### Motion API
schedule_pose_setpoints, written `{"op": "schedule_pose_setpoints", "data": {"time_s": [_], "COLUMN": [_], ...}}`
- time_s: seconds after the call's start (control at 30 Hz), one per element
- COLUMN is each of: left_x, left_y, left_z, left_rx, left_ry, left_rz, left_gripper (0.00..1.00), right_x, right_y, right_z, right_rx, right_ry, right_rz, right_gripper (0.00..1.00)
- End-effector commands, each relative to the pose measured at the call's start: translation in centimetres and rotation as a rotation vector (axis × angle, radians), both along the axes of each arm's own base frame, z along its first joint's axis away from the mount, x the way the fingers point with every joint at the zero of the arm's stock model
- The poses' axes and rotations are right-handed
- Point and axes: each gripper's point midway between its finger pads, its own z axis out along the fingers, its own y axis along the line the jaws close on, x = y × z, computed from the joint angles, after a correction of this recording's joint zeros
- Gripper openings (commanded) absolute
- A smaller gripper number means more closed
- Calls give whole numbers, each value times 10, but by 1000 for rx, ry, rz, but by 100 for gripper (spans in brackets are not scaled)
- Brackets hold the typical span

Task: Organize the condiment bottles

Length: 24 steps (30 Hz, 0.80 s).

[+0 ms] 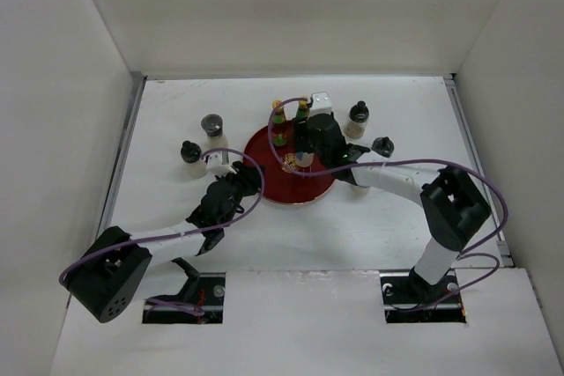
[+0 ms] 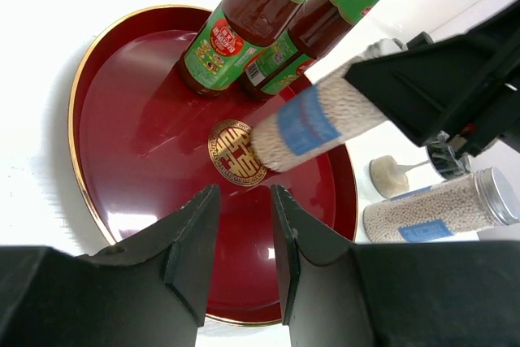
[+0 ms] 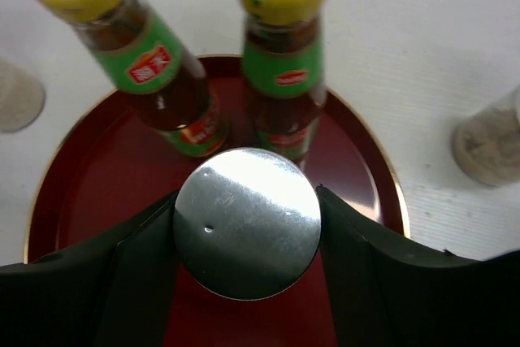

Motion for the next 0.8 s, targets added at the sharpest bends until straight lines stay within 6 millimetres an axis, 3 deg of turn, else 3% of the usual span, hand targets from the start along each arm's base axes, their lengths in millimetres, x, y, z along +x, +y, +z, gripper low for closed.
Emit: {"op": "schedule_pose_setpoints", "data": {"time_s": [0.0, 0.13, 0.23, 0.33, 0.43, 0.57, 0.67, 0.77], "left_x": [2, 3, 3, 4, 3, 4, 3, 3], "left_y": [-3, -1, 1, 1, 0, 2, 1, 1], "left_z": [22, 18, 22, 17, 20, 19, 20, 19], "left_rx": [-53, -58, -62, -58, -62, -61, -64, -55], "left_ry": [-64, -50, -64, -48, -56, -55, -57, -57], "left_rz": [-6, -2, 4, 6, 2, 9, 5, 6], "left_gripper": [30, 30, 30, 30, 33, 34, 34, 34], "right_x": [18, 18, 16, 11, 3, -23, -45, -77], "right_y": [35, 46, 51, 49, 39, 5, -47, -111], "right_z": [72, 54, 48, 58, 78, 102, 98, 84], "right_rx": [149, 131, 133, 130, 141, 149, 118, 31], "right_ry": [-171, -145, -136, -153, -182, -221, -205, -147], "right_rz": [33, 51, 53, 59, 60, 28, -79, -254], "right_gripper": [59, 63, 76, 88, 93, 93, 91, 90]}}
